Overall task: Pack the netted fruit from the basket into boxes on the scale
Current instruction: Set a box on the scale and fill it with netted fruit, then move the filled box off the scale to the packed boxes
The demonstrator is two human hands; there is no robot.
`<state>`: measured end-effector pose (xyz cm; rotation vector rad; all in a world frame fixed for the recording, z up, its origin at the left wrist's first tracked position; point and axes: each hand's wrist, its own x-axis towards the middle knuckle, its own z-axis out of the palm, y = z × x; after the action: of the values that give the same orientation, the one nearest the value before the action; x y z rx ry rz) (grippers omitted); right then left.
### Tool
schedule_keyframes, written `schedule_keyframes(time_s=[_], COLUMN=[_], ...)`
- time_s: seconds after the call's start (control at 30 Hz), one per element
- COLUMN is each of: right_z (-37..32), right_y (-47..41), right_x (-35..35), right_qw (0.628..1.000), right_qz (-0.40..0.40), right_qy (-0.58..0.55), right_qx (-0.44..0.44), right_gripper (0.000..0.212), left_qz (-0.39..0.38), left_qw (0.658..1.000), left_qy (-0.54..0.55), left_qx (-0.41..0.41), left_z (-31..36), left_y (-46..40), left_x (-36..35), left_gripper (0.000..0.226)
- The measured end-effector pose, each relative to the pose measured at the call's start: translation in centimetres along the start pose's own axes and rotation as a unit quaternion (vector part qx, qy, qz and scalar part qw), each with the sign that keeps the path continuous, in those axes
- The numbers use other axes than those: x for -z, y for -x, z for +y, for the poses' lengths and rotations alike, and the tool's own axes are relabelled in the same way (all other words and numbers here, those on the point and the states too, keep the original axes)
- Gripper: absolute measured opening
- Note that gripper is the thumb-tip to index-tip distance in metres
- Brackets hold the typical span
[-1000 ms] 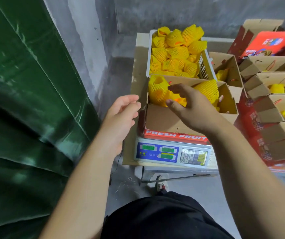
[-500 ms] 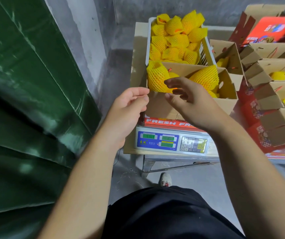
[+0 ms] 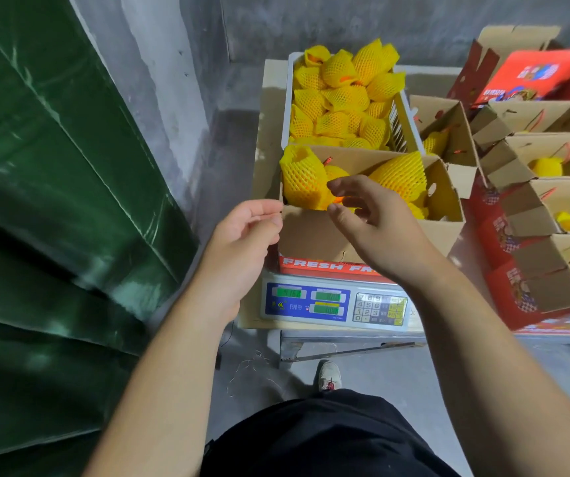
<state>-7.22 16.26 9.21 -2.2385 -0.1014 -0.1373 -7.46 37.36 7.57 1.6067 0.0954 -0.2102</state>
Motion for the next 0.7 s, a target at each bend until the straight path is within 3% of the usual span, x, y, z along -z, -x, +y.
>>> schedule_keyframes(time_s=[0.17,0.37,0.47,0.57,0.63,0.7], right_z=[1.8,6.9,9.6,11.0,11.8,12.3], right_y=[-1.3,-2.6,-3.5,-4.4,-4.6,-4.5], right_x=[1.5,5.8,8.5,9.4,9.5,9.8], right_qw=[0.996,0.952,0.953,0.959,0.961,0.961], right_qz=[0.059,0.129,0.054,0.009,0.007,-0.015], right_qy=[0.067,0.201,0.087,0.064,0.093,0.087], right_qx=[-0.028,-0.194,-0.284,-0.275,-0.260,-0.261], right_gripper=[0.043,0.077,0.051,0.012,0.015,0.014], left_qz=[0.054,0.078,0.052,0.019,-0.007,-0.106], left_qw=[0.998,0.996,0.988,0.949,0.881,0.865], left_qy=[0.009,-0.040,-0.131,-0.288,-0.439,-0.458], left_qx=[-0.011,-0.032,-0.069,-0.126,-0.179,-0.174], left_z=[-0.2,-0.6,-0.4,0.0,0.3,1.3], left_y=[-1.8,-6.4,-9.7,-12.1,-12.4,-12.0], left_x=[-1.0,-2.8,-3.4,-4.5,-5.8,-7.8], left_gripper=[0.027,0.043,0.043,0.043,0.051,0.059])
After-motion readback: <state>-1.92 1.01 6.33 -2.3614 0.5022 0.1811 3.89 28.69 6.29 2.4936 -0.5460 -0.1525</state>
